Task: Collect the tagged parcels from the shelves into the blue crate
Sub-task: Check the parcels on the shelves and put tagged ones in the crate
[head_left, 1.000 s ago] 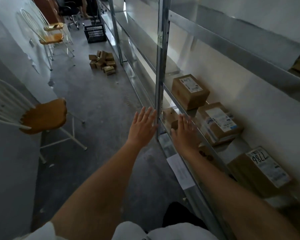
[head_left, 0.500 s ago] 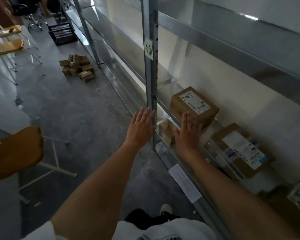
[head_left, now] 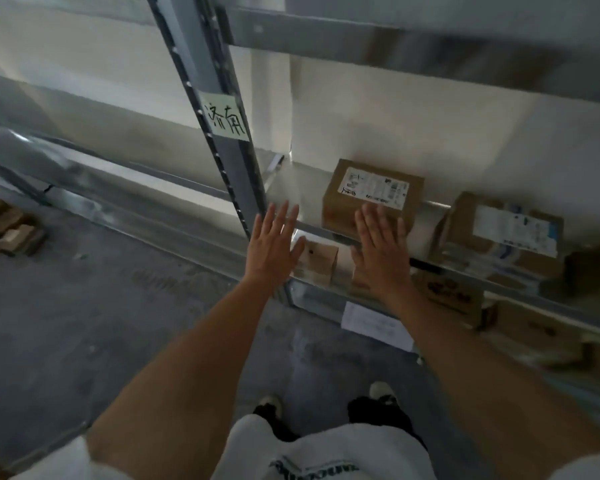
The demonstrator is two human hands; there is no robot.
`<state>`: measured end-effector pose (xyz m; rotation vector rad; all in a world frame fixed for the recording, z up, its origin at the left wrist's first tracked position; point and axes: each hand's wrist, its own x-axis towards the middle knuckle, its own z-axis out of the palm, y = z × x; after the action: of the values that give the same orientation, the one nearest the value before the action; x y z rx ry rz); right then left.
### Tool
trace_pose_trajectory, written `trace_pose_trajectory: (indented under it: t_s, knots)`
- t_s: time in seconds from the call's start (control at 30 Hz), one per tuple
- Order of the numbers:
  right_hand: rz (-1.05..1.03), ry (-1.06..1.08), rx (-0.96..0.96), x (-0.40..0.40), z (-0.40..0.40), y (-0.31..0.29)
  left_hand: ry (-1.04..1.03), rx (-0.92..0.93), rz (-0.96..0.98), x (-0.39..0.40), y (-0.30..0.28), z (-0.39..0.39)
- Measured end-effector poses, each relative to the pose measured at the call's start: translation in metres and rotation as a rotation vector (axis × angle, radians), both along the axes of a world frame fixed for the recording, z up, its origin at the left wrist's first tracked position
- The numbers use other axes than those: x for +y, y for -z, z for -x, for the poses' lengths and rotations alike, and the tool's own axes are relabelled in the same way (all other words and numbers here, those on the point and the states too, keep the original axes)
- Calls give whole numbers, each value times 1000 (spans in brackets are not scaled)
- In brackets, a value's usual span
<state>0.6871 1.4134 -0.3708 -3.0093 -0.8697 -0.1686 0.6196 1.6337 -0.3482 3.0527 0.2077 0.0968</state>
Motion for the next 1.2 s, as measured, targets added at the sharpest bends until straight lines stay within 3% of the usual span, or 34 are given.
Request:
trace_pose_trajectory:
  t_s: [0.27,0.53,0.77,0.9,1.2]
  knots:
    - [-24,89,29,61,41,22,147,40,25,56,32,6]
    - [-107,93,182,75,51,112,210,137,122,58,126,18]
    - [-215,242,335,73,24,227,8,202,425,53,244,-9]
    - [-513,533,498,79,16,283,-10,262,598,41,298,-29]
    - [-764,733,781,98,-22,330,-481,270,1002,29,343,-86]
